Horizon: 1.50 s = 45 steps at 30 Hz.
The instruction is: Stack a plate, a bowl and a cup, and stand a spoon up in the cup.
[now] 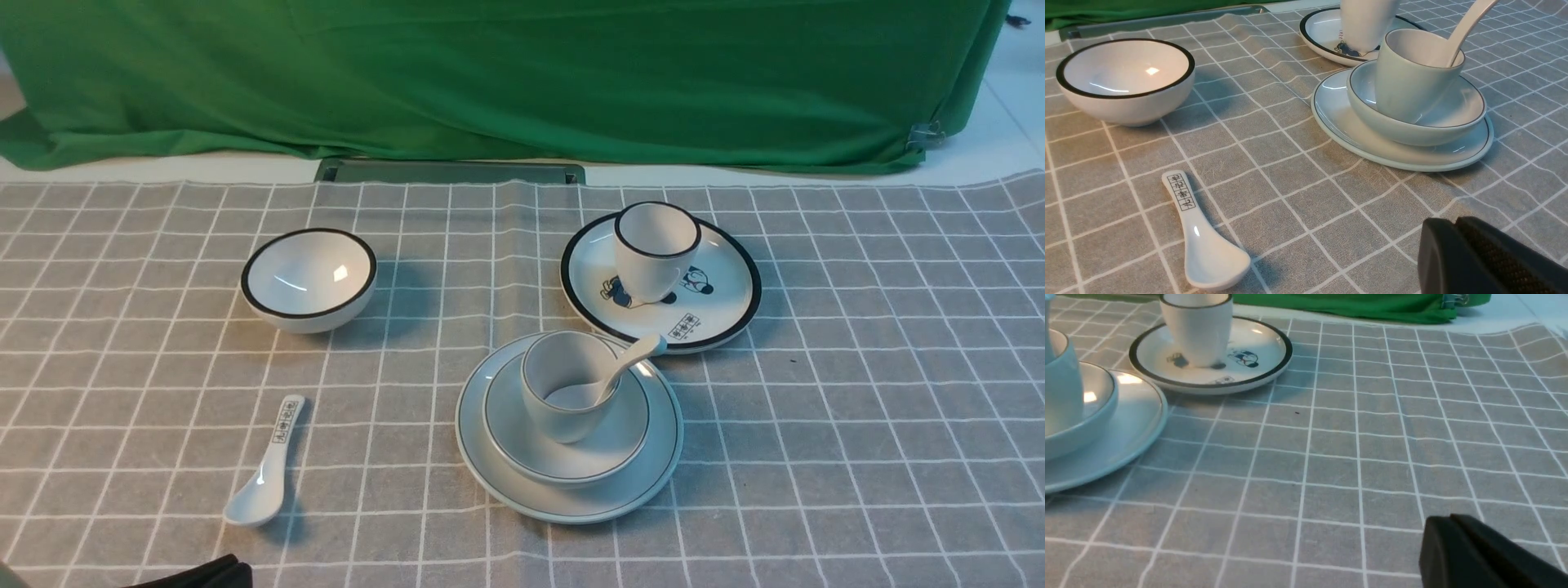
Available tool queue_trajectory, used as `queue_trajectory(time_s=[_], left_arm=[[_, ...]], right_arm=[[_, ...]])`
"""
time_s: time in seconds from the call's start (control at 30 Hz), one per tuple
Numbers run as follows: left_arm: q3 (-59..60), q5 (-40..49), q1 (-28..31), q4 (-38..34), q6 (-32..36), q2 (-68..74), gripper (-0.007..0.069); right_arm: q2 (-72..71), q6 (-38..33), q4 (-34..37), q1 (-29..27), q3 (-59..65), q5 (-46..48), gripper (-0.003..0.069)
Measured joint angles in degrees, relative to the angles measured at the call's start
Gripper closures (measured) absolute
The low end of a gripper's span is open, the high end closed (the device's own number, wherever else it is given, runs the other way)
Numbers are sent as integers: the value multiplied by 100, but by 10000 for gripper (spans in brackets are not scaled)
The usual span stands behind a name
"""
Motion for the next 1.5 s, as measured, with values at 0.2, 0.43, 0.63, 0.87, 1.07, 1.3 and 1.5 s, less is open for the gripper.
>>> queue_trajectory(time_s=[0.2,0.43,0.63,0.87,1.07,1.3,1.5], left_arm=[[0,-17,0,0,0,0,613],[0,-17,0,0,0,0,613],[0,-17,0,0,5,0,613],[0,-17,0,0,5,0,612],[0,-17,0,0,5,0,612],[0,-176,0,-58,11,-1,612],[0,-273,419,-1067,1103,-1,612]], right_arm=[[-36,0,-17,0,6,257,641],[-36,0,-22,-4,6,268,631],[-36,0,-23,-4,6,268,620],[-36,0,-28,-4,6,268,597],[-36,0,-28,-4,6,268,582],[-36,0,-28,-4,6,268,559],[-36,0,-28,-4,6,268,547]])
